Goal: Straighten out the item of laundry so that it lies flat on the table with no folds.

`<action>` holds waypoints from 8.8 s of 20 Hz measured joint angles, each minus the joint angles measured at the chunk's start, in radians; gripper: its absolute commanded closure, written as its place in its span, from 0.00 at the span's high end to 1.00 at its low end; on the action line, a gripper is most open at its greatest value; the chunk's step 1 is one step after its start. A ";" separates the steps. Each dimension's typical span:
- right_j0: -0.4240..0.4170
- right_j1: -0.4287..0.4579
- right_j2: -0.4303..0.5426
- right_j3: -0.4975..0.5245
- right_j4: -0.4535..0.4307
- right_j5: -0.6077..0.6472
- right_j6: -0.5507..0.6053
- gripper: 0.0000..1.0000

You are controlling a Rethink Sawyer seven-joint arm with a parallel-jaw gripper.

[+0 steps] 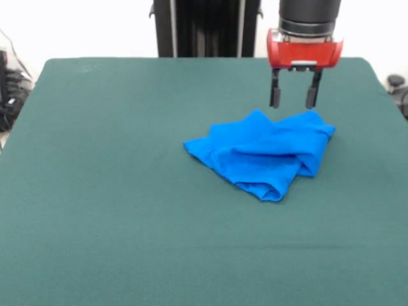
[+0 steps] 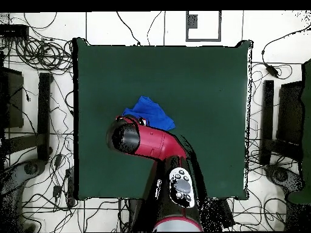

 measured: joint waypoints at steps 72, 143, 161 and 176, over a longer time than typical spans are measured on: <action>-0.238 0.213 0.057 -0.014 -0.085 -0.195 0.000 0.00; -0.349 0.051 0.159 0.001 -0.141 -0.093 0.000 0.00; -0.528 0.016 0.235 0.128 -0.272 -0.094 0.000 0.00; -0.545 -0.009 0.240 0.262 -0.304 -0.196 0.000 0.00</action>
